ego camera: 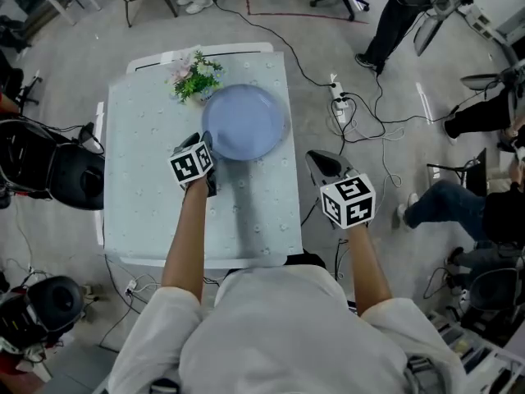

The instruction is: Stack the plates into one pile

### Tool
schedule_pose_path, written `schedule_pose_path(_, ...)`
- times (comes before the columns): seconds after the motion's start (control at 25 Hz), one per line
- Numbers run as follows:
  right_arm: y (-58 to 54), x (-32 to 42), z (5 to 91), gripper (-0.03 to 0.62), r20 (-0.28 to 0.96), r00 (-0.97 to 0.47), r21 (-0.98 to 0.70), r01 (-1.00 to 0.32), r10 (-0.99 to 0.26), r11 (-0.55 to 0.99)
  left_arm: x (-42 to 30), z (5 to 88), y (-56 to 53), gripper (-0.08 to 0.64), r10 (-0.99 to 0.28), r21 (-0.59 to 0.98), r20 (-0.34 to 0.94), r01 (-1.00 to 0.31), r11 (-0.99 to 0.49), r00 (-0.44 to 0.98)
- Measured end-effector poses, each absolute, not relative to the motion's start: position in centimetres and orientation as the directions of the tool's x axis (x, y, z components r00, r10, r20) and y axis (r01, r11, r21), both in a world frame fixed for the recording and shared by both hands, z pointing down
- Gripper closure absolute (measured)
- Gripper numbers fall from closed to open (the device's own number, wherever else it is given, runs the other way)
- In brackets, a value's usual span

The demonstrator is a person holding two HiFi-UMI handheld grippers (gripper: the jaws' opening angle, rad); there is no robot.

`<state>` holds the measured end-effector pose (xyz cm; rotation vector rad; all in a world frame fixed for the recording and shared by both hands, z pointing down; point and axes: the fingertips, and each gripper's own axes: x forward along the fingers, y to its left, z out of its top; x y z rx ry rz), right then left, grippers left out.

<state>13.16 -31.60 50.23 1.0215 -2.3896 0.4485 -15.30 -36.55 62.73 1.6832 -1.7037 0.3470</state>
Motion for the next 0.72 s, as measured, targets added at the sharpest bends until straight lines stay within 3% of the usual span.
schedule_pose_path(0.12,-30.6,13.0,49.5,0.578,0.552,-0.584,-0.088,-0.751,-0.596,0.655,-15.5,61.5,-35.6,0.431,-0.780,0.216,0.617,-0.976,0.042,0.102)
schedule_pose_path(0.28,-29.5,12.1,47.7,0.578,0.527,-0.572,-0.055,-0.761,-0.628,0.647,-15.8,58.2,-34.1,0.528,-0.810,0.119,0.571,-0.990,-0.079,0.133)
schedule_pose_path(0.72,-25.2,8.0,40.5,0.578,0.401,-0.527,0.064,-0.799,-0.749,0.597,-17.2,45.8,-26.3,0.541,-0.880,0.050,0.350,-0.945,-0.323,0.320)
